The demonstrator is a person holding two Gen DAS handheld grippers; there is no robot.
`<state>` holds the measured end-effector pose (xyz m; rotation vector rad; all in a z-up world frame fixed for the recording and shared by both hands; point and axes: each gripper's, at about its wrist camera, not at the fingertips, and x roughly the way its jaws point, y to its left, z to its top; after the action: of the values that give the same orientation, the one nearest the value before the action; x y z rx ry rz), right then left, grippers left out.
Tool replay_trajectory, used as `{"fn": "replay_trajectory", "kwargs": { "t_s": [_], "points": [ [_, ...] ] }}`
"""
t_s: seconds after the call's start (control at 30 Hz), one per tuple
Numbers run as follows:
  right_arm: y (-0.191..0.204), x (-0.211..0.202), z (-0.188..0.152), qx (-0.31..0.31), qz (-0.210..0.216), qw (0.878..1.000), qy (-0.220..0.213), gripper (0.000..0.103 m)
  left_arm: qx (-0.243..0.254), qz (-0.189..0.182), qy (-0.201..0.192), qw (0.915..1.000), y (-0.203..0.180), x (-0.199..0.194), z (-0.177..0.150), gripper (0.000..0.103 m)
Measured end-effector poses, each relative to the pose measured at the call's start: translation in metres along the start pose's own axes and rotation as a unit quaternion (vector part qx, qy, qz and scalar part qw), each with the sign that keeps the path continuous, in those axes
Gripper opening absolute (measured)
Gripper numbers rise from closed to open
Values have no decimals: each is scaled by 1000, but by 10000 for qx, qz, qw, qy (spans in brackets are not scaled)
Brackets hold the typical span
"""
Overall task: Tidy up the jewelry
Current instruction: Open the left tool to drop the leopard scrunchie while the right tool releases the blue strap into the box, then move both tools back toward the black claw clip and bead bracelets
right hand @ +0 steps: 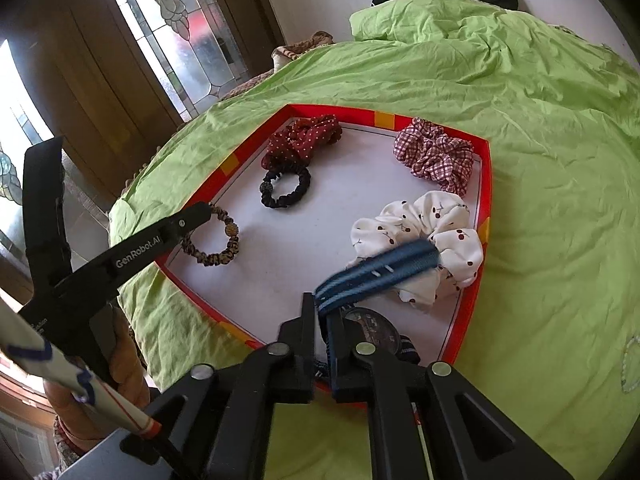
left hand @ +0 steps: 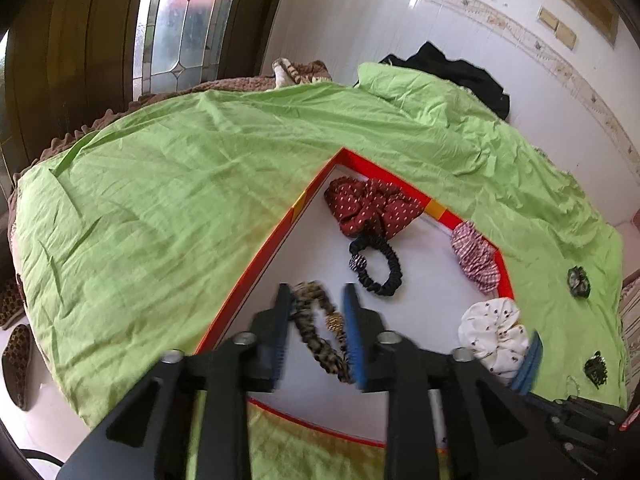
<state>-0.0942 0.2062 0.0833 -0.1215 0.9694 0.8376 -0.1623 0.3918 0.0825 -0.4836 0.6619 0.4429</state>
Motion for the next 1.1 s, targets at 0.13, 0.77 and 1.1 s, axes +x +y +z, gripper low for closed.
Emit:
{"fn": "replay_trajectory", "kwargs": {
  "t_s": [0.13,0.77,1.1],
  "points": [
    [8,-14,0,-194,-85,9994,-287,47,-147,-163,-228,9995,4,-10,2,46],
    [-116,-146,-35,560,-1020,9867,-1130,53,-86,-646,-1184,9908,-22,-56,-5,51],
    [-294,-226,-94,2189,-2173,9415,-1356,53,1063,-1395,-987,9795,-119,-88,-30,57]
  ]
}}
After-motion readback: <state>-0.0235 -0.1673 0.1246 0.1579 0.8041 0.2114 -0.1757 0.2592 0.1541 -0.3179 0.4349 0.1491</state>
